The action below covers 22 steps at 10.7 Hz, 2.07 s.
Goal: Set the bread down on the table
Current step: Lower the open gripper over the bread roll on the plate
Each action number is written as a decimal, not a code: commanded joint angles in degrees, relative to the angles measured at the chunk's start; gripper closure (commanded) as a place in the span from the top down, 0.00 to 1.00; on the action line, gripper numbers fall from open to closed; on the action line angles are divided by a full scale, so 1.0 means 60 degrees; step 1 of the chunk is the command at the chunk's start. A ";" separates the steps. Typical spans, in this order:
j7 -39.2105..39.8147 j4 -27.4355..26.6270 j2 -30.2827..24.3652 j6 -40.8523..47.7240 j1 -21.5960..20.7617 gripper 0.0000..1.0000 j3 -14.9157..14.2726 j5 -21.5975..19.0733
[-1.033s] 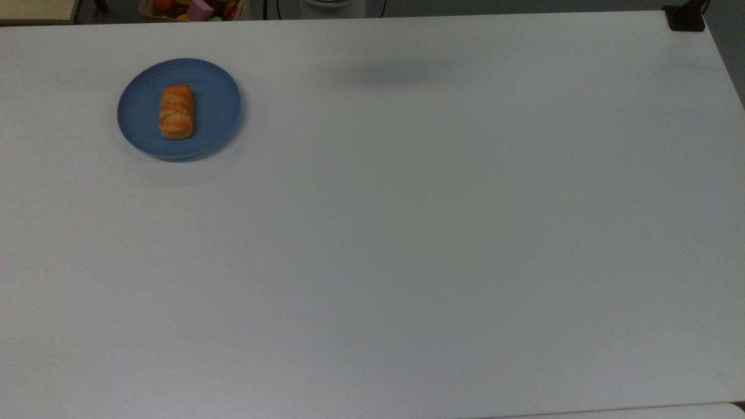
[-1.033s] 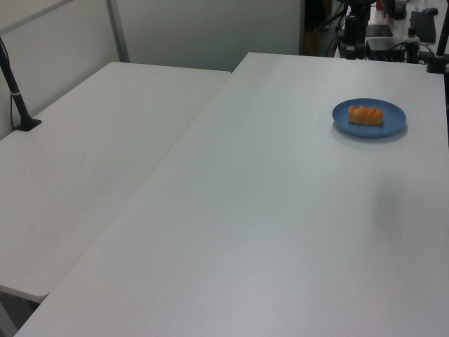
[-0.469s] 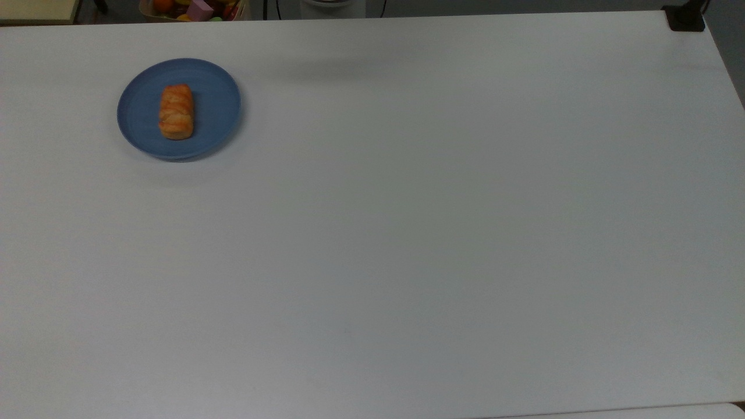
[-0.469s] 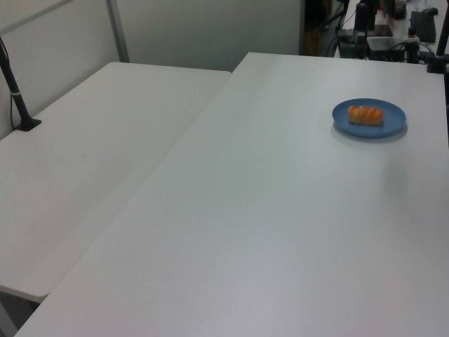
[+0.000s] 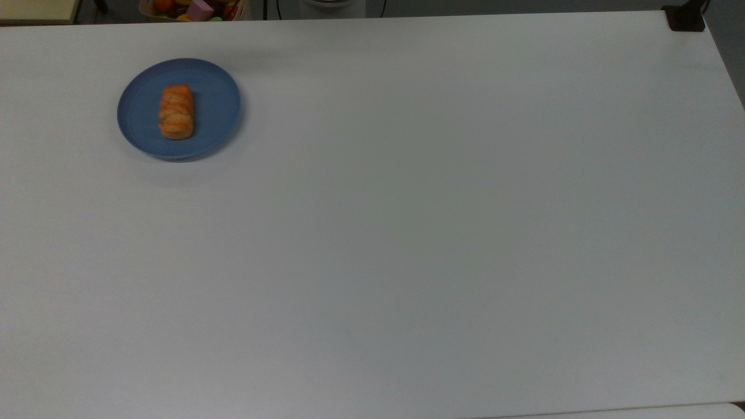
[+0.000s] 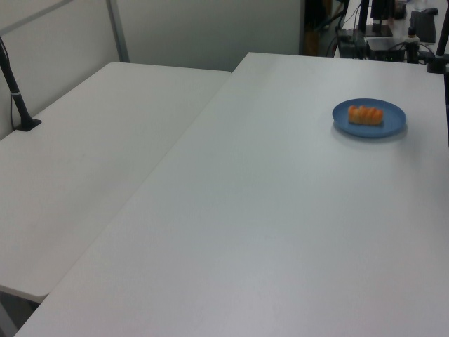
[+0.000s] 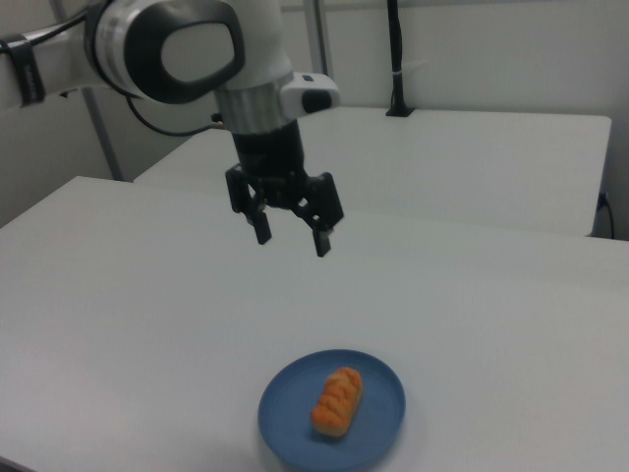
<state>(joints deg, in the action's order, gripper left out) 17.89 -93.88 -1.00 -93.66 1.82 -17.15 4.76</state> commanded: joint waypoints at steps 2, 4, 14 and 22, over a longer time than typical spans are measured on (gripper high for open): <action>0.0958 0.0017 0.0708 -0.0924 0.0370 1.00 -0.0204 -0.0251; 0.0959 -0.0698 0.0855 -0.1802 0.0459 1.00 -0.0204 -0.0281; 0.1032 -0.4202 0.1469 -0.5482 0.0342 1.00 -0.0145 -0.0281; 0.1032 -0.4188 0.2393 -0.6186 0.0356 0.93 -0.0101 -0.0295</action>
<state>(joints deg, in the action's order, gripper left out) 22.45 -118.14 12.80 -129.22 4.21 -17.84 4.03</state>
